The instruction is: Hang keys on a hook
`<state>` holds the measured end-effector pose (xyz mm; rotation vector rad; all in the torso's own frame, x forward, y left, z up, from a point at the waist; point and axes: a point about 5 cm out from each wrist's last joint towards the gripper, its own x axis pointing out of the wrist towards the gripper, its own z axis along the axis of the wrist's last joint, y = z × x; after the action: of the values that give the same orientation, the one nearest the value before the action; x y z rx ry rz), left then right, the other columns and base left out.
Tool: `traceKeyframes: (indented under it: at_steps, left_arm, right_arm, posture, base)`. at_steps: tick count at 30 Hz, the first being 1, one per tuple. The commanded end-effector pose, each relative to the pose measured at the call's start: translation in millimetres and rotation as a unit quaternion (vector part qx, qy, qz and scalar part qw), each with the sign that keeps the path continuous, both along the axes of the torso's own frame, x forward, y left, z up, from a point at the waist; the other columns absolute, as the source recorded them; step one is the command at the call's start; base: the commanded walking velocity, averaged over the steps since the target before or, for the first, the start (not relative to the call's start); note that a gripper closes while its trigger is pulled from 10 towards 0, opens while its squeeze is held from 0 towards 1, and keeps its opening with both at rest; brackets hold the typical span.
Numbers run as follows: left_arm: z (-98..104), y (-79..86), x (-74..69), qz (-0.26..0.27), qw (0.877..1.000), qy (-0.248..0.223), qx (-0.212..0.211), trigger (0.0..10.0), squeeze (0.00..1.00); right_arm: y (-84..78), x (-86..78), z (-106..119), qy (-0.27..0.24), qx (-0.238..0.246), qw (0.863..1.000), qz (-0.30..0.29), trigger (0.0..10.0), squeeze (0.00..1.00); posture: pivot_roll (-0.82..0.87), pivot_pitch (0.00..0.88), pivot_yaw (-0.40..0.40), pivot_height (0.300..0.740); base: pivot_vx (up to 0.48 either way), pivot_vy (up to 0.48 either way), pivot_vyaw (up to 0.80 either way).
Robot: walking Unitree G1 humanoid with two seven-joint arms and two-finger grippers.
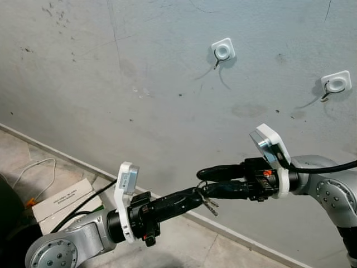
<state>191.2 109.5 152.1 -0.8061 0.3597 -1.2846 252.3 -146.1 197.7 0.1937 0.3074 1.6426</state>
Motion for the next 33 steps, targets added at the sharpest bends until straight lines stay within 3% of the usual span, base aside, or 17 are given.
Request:
traceKeyframes:
  at_steps: [1,29,30,32,33]
  left_arm:
    - [-1.2,-1.3,0.7,0.002,1.0,-0.001,0.008,0.0,0.0]
    - [-1.3,-3.0,0.8,-0.001,1.0,-0.007,0.014,0.0,0.0]
    - [-1.6,-3.1,0.8,0.0,1.0,-0.007,0.015,1.6,0.0]
    - [-2.4,-3.5,1.6,0.004,1.0,-0.014,0.024,2.5,0.0]
    - [-2.8,-3.5,2.5,0.01,0.999,-0.019,0.029,4.4,0.0]
  right_arm:
    - [1.9,-3.7,1.6,-0.002,0.0,1.0,0.007,0.0,0.0]
    - [0.0,-3.5,0.3,-0.002,-0.006,1.0,0.002,0.0,0.0]
    - [0.0,-3.4,0.2,-0.002,-0.006,1.0,0.001,0.0,0.0]
    - [-0.2,-3.2,0.4,-0.002,-0.005,1.0,0.001,0.0,0.0]
    - [-0.2,-3.1,0.6,-0.002,-0.005,1.0,0.001,0.0,0.0]
  posture:
    - [-0.02,0.092,-0.058,0.74]
    - [-0.02,0.087,-0.061,0.74]
    - [-0.02,0.088,-0.06,0.74]
    - [-0.02,0.088,-0.06,0.74]
    - [-0.02,0.088,-0.06,0.74]
  base:
    - [0.0,0.0,0.0]
    - [0.0,0.0,0.0]
    - [0.0,0.0,0.0]
    - [0.0,0.0,0.0]
    - [0.0,0.0,0.0]
